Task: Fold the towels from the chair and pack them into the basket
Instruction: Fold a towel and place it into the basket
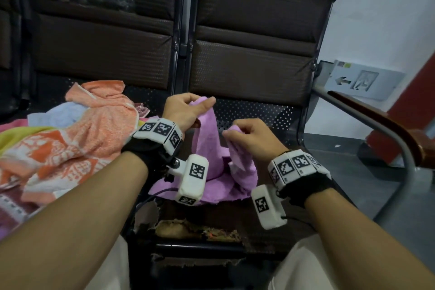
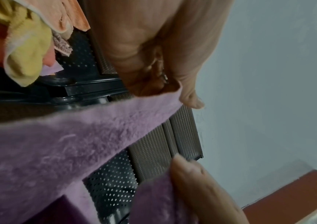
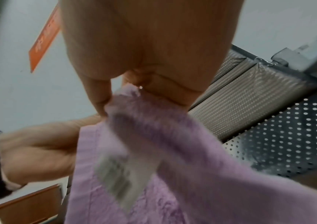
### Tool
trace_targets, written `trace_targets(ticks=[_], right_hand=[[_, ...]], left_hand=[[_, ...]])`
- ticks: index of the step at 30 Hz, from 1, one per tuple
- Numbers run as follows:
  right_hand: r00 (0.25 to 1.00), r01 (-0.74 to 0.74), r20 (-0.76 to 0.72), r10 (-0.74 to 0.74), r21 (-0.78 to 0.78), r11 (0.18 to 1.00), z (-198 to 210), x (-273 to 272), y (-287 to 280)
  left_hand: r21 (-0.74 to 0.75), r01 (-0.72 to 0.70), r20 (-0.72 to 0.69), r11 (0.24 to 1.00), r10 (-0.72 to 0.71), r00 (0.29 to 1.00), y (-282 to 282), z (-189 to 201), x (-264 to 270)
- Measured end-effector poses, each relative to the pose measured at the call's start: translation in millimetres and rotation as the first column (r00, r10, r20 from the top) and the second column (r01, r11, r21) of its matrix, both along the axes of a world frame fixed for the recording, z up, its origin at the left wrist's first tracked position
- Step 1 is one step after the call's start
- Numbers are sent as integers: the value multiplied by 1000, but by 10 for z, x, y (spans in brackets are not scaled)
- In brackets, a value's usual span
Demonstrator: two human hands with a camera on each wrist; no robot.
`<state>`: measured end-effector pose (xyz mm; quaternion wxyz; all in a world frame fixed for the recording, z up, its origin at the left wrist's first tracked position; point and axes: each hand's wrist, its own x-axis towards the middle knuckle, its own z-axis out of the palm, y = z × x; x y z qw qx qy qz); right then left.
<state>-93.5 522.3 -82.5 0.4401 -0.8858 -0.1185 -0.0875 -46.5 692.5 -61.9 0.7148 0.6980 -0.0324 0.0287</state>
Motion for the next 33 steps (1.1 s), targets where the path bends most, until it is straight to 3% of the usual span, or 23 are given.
trace_targets(ticks=[6,13,16,22,24,28,33], right_hand=[[992,-22,121,28,-55,998,39,20,-59],[993,17,114,-16,-13,1000,34,-4,-16],[995,-10,99,7,26,1000,30,8,24],[990,71,124,-69,-18,997,-6,38,36],[993,40,112,-43,24,999,11,33,36],[996,-58,80,39,253,966,35,30,57],[988,143,29,-149,165,976,-57,86,48]], left_hand=[[21,135,-36,991,-134,990,7,-100,-48],[142,219,-99,965,-207,973,39,-185,-101],[110,257,-100,960,-246,964,40,-191,-125],[29,278,-136,960,-271,953,23,-189,-130],[-18,310,-132,950,-310,941,13,-188,-143],[-45,378,-153,925,-380,912,10,-199,-167],[-66,428,-184,901,-433,882,-6,-184,-216]])
